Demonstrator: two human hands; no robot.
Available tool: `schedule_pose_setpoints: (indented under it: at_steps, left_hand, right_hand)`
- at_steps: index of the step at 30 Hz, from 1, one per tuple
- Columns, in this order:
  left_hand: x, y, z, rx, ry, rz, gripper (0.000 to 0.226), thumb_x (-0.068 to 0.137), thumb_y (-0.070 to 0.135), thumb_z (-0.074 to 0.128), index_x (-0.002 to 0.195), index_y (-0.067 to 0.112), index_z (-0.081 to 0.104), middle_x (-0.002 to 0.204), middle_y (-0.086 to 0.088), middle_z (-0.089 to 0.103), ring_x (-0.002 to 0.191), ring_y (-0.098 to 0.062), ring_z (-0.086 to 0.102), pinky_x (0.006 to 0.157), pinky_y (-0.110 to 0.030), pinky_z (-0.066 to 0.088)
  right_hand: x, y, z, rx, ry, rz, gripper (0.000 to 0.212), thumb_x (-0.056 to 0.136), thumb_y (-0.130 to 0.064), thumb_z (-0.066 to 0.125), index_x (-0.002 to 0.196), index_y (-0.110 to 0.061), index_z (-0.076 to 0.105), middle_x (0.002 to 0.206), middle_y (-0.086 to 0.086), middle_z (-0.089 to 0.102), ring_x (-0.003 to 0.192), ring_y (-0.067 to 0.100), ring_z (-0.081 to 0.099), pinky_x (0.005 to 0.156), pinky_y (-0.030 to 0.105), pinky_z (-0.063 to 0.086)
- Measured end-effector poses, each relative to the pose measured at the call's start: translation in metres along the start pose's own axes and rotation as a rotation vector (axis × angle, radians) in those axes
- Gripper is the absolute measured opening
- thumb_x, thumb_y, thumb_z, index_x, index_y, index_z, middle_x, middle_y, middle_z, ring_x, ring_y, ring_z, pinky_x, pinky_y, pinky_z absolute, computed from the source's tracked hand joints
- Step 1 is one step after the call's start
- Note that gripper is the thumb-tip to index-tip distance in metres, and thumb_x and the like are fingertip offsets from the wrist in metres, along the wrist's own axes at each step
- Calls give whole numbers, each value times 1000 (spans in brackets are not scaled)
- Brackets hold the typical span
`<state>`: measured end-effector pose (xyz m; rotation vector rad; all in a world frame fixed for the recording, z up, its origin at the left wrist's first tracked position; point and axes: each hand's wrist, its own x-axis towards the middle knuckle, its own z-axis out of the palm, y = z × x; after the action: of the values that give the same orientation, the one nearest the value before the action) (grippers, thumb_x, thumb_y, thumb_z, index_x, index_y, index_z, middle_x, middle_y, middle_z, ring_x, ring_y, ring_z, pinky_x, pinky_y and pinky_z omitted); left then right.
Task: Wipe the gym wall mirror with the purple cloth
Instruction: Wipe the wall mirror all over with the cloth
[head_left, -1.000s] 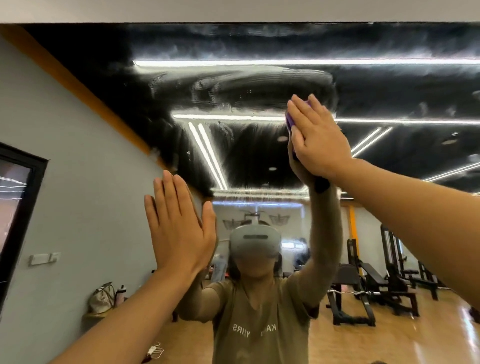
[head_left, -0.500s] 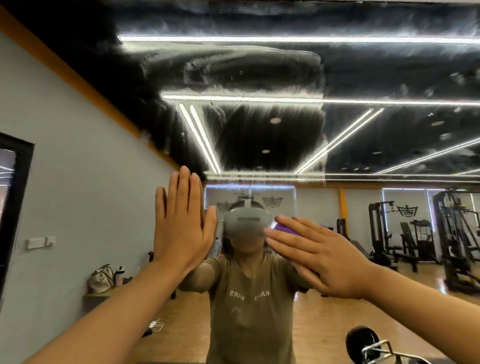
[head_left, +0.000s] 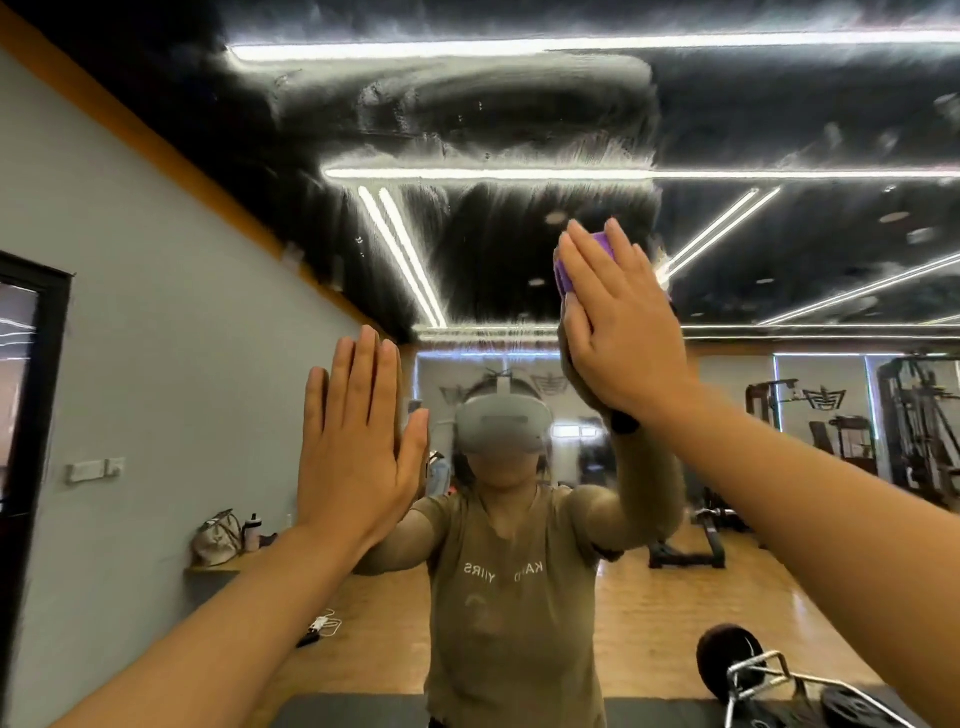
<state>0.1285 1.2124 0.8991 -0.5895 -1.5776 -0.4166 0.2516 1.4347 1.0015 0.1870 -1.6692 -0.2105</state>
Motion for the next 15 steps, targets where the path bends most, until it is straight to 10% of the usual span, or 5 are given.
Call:
schedule_pose_setpoints:
  at_steps: [15]
  left_hand:
    - [-41, 6, -1, 6, -57, 85, 72, 103, 43, 26, 160, 4, 6, 169, -14, 0, 156, -27, -3, 126, -44, -2]
  right_hand:
    - [-171, -14, 6, -109, -226, -421, 51, 108, -31, 30, 155, -14, 38, 163, 5, 31, 153, 28, 23, 121, 49, 26]
